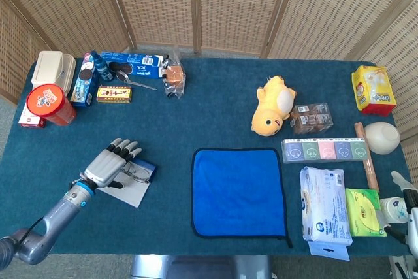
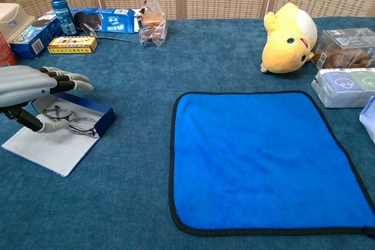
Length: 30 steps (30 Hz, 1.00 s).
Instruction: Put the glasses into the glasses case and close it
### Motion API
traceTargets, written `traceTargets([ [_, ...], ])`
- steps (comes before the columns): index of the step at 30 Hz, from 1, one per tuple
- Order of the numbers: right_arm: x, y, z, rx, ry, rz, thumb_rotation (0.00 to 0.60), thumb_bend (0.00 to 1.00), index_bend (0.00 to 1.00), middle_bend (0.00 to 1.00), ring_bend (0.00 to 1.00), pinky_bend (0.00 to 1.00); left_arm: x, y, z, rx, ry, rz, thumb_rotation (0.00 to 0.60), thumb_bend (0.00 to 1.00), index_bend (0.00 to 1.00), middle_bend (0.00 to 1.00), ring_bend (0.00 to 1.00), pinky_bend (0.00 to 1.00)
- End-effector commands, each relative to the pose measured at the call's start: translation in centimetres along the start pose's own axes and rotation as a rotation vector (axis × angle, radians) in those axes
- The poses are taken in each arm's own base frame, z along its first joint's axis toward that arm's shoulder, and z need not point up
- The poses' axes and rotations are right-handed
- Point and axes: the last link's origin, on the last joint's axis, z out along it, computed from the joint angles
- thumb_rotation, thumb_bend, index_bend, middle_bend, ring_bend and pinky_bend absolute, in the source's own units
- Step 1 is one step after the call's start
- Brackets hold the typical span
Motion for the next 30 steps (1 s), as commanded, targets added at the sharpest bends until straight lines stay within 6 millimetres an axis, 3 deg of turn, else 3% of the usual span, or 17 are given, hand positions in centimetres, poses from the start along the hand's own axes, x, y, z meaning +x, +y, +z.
traceTargets([
  [1,0.0,0.0,-0.1,-0.001,0.001,0.0,0.6,0.28,0.14,0.26,0.32,0.38,0.0,0.3,0.4,-0.004,0.008,0.014,0.31,0.35,0.0,0.0,0.0,0.0],
  [30,0.2,0.4,-0.3,-0.008,0.019,0.007,0.6,0.28,0.14,0.26,0.32,0.38,2.4,1.0,4.9,-0.007,0.059,0.071,0.312,0.35,0.0,0.0,0.0,0.0],
])
